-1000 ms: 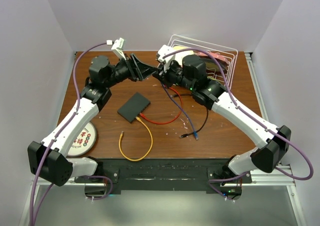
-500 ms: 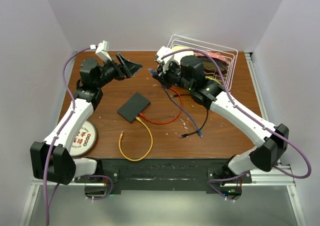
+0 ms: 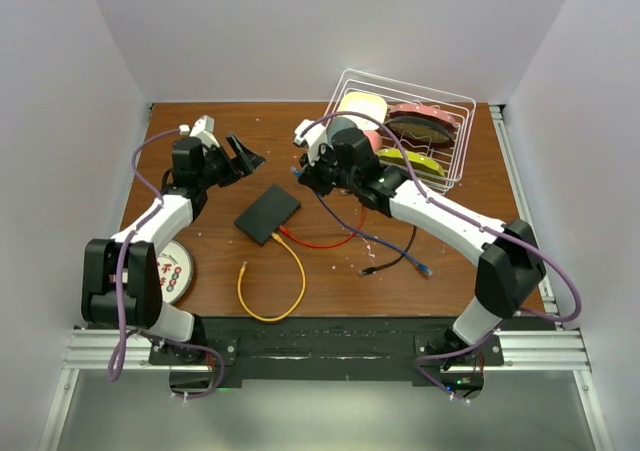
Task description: Insert the plug into the switch port
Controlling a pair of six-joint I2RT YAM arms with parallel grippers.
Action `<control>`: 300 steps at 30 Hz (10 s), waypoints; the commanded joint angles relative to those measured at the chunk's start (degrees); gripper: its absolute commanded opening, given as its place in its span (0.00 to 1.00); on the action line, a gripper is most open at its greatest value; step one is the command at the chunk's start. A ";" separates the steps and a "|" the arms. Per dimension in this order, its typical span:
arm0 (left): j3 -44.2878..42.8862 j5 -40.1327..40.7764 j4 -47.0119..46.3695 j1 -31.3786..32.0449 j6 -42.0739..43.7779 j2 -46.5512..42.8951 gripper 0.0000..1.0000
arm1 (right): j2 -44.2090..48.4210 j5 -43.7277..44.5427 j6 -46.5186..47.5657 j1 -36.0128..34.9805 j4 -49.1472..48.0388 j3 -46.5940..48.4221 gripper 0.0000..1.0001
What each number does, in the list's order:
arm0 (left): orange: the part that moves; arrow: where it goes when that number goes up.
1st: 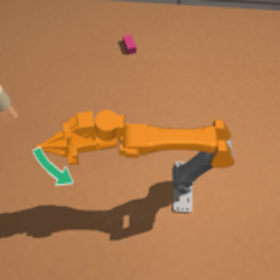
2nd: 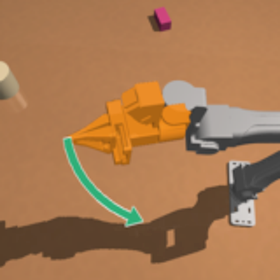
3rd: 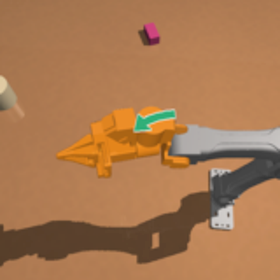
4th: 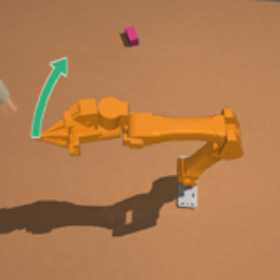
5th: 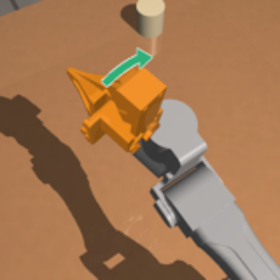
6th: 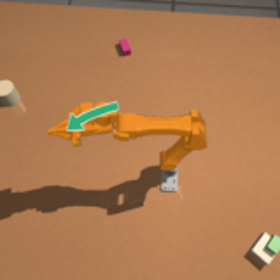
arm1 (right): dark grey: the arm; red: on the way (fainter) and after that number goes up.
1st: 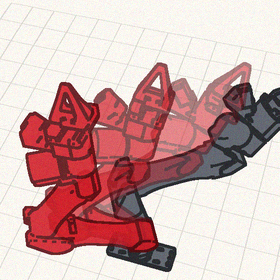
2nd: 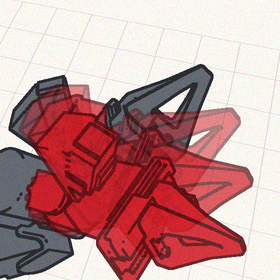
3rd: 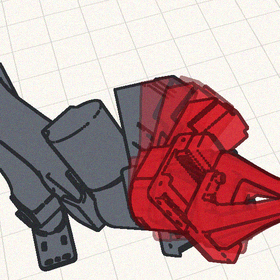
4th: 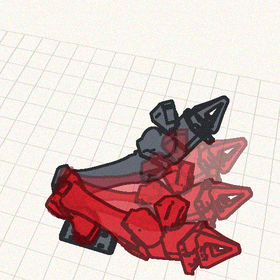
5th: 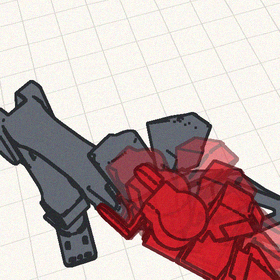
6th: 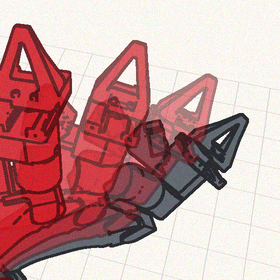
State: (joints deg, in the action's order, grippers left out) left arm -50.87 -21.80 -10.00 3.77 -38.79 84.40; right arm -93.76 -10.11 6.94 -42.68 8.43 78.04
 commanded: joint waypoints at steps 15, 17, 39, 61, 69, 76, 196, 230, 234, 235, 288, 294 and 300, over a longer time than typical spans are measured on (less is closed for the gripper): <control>6.75 0.63 -9.60 -0.34 6.18 10.78 0.82 | -12.42 -4.57 -6.50 0.14 -8.16 -6.41 0.00; 7.45 0.62 -10.04 -0.34 6.53 11.13 0.81 | -13.03 -4.74 -6.59 0.22 -9.55 -7.28 0.00; 12.99 -3.42 -12.85 -0.34 6.79 12.28 0.54 | -20.32 -5.27 -11.16 -1.09 -11.24 -8.34 0.00; 13.08 -1.75 -11.45 -0.34 5.30 10.44 0.55 | -25.33 -1.49 -13.44 -2.06 -0.62 -0.89 0.00; 13.17 -2.45 -11.44 -0.34 4.77 9.82 0.55 | -26.21 0.44 -12.83 -1.97 4.93 2.46 0.00; 13.61 -3.77 -12.23 -0.34 4.68 9.38 0.56 | -28.06 0.35 -11.95 -2.15 7.40 5.80 0.00; 7.19 3.09 -1.51 4.58 9.96 -18.39 1.00 | -4.16 5.27 -9.02 -3.82 2.74 3.71 0.99; 8.86 2.47 0.77 4.58 9.25 -23.32 1.00 | 17.20 32.70 -32.25 16.48 10.21 -21.96 0.81; 9.04 1.85 0.51 4.58 9.17 -22.70 1.00 | 16.76 32.26 -36.11 17.89 11.26 -26.08 0.67; 9.12 1.85 0.42 4.58 9.08 -22.70 1.00 | 16.85 32.00 -36.82 17.98 11.26 -26.88 0.61; 14.57 -8.60 -6.87 4.58 6.18 -19.89 1.00 | 25.62 18.10 -59.15 16.13 -3.15 -44.38 0.00; 14.92 -13.61 -10.21 5.19 5.04 -16.38 1.00 | 30.65 25.22 -58.36 16.13 -1.05 -42.01 0.00; 13.35 -14.50 -11.45 8.71 5.91 -14.79 0.99 | 29.78 27.43 -53.01 16.13 -0.69 -37.09 0.00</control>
State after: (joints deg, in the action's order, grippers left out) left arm -36.62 -33.50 -17.56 10.28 -32.47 69.17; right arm -63.42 13.76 -49.82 -26.35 9.19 36.01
